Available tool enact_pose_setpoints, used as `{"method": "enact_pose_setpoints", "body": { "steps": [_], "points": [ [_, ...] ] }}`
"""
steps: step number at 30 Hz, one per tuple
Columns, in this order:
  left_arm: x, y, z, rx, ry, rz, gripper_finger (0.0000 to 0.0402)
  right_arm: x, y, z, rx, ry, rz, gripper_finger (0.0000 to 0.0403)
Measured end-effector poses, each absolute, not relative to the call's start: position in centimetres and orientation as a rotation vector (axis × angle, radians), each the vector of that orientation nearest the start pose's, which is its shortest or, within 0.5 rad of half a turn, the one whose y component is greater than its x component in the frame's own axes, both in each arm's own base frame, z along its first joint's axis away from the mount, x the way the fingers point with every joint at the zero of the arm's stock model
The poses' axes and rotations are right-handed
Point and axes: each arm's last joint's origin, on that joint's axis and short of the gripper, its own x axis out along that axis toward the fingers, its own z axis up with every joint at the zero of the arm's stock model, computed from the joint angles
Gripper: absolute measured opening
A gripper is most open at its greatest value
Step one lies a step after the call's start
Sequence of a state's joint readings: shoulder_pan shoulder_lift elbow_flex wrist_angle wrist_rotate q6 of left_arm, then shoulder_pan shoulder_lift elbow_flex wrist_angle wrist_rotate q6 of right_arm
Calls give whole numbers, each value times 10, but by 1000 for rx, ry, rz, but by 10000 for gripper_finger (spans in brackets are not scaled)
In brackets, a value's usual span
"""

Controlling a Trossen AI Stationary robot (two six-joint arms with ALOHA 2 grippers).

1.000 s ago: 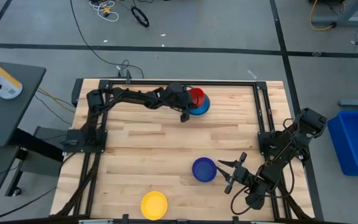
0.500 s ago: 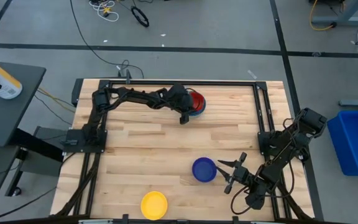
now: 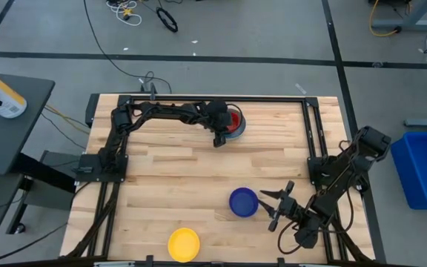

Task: Nest bowls inside each other
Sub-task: Stack the red bowl in the light blue bowl, then stack the dark blue bowl in the red bowl

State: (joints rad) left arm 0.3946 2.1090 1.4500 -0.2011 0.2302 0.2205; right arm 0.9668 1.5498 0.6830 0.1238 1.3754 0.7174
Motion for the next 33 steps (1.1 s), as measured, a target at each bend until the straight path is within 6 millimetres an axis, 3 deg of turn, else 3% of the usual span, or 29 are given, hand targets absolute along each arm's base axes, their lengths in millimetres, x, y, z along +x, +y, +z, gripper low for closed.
{"method": "enact_pose_setpoints", "body": {
  "steps": [9, 19, 23, 27, 33],
  "points": [
    [422, 155, 156, -21, 808, 23, 78, 177, 207, 173, 23, 147, -439, 176],
    [421, 154, 166, 7, 805, 109, 260, 177, 207, 173, 20, 150, -438, 178],
    [418, 152, 176, 6, 802, 103, 314, 177, 207, 173, 18, 151, -438, 177],
    [417, 151, 189, 7, 763, 83, 337, 177, 207, 173, 18, 152, -437, 173],
    [416, 147, 196, -47, 727, 11, 338, 177, 207, 172, 22, 164, -425, 174]
  ]
}}
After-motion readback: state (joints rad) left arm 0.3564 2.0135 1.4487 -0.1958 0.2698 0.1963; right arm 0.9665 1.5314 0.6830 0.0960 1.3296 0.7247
